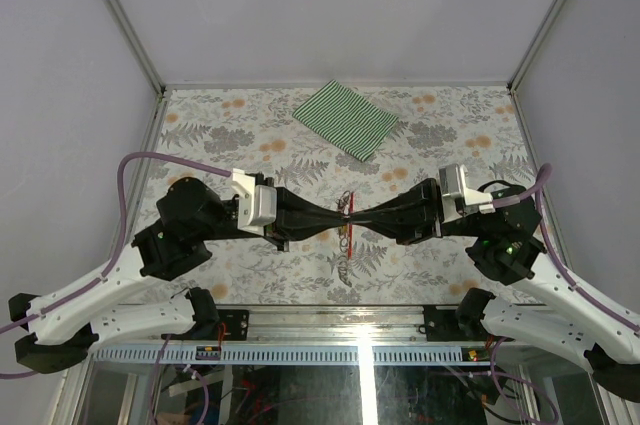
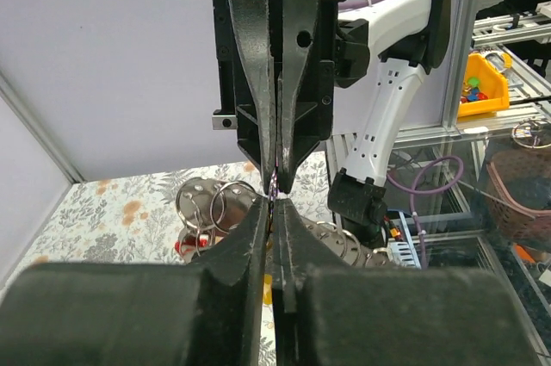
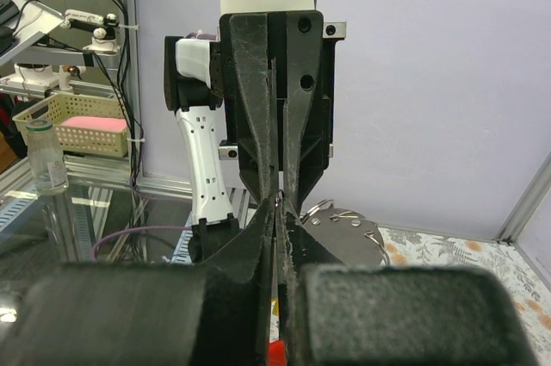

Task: Put the keys on the keyring

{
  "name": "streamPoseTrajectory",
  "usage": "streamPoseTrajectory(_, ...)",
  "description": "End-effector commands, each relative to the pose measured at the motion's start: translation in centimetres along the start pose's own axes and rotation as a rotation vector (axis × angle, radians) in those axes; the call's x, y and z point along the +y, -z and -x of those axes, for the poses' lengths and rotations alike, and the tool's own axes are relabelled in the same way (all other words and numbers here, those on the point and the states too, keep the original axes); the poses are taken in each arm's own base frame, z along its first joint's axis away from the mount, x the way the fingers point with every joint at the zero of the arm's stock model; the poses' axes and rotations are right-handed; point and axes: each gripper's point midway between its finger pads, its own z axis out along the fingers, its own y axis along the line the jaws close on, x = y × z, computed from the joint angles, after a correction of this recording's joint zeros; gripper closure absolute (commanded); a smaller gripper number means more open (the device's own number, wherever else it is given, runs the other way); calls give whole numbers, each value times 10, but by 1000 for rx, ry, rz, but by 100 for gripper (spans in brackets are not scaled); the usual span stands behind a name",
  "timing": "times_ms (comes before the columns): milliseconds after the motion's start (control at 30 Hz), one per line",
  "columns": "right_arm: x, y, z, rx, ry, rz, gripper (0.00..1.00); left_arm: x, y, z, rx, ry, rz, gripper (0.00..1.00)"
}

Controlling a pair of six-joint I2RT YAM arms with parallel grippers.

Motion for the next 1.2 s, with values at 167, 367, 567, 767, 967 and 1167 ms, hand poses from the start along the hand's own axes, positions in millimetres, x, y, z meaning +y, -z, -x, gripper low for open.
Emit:
streamPoseTrajectory(167,4,1,34,-50,104,9,94,1,1,21,-8,-54,-9,100)
streamPoseTrajectory(367,0,11,16,89,131,-24,71,5,7,2,181,-64,-14,100)
streamPoseTrajectory(567,-9,17,-9,221,126,-51,68,9,14,-26,418,-58,-46,100)
streamPoseTrajectory(767,-18,21,-26,270,141,-85,66,16,16,-43,568,-62,-70,100)
streamPoseTrajectory(967,-21,22,-42,304,126,-88,66,20,16,-46,605,-81,-69,100)
streamPoseTrajectory(1167,-23,20,-52,322,112,-77,64,21,17,-48,617,-85,-70,100)
